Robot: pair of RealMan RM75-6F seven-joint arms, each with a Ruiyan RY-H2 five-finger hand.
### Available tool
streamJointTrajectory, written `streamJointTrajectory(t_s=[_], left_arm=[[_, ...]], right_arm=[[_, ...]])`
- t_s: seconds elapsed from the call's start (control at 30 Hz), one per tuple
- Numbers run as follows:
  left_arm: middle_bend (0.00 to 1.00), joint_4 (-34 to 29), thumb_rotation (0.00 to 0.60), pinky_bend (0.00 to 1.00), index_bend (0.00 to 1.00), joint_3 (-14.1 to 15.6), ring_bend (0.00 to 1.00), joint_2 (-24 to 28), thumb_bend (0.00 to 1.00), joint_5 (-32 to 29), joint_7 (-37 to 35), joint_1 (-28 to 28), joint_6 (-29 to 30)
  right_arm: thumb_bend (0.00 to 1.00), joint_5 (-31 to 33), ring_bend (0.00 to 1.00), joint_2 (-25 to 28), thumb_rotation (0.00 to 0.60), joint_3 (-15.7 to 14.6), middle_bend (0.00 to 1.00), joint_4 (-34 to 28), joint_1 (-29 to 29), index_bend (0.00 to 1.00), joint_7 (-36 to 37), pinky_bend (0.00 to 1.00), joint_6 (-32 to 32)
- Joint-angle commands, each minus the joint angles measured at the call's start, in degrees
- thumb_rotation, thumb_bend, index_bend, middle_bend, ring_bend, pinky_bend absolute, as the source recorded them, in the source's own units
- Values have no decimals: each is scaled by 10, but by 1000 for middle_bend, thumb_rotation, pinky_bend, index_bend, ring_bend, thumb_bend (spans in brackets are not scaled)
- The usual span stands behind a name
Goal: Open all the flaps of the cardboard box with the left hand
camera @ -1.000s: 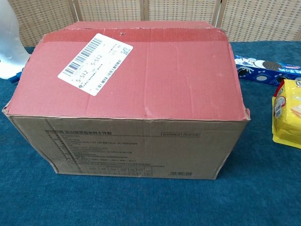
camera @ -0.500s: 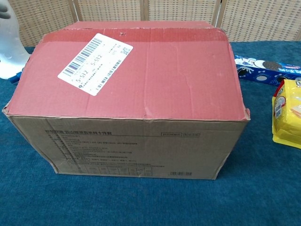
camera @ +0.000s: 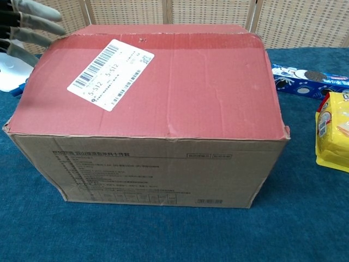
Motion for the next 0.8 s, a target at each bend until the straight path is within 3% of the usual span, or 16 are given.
streamJointTrajectory(t_s=[0.03, 0.43, 0.63, 0.8], left_arm=[[0, 7, 600, 147, 0, 10, 0, -6, 0, 3, -9, -5, 15], [2, 46, 600, 203, 14, 40, 10, -28, 0, 16, -98, 5, 127], [84, 70, 600, 210, 25, 52, 153, -30, 0, 32, -141, 13, 191], [141, 94, 600, 376, 37, 64, 195, -35, 0, 56, -183, 20, 256]], right_arm=[[0, 0, 0, 0, 600, 0, 0, 0, 0, 0, 0, 144, 0], [0, -5, 0, 1, 600, -3, 0, -2, -1, 0, -2, 144, 1], [0, -5, 0, 1, 600, -3, 0, -2, 0, 0, -3, 144, -1], [0, -4, 0, 0, 600, -3, 0, -3, 1, 0, -6, 145, -5]])
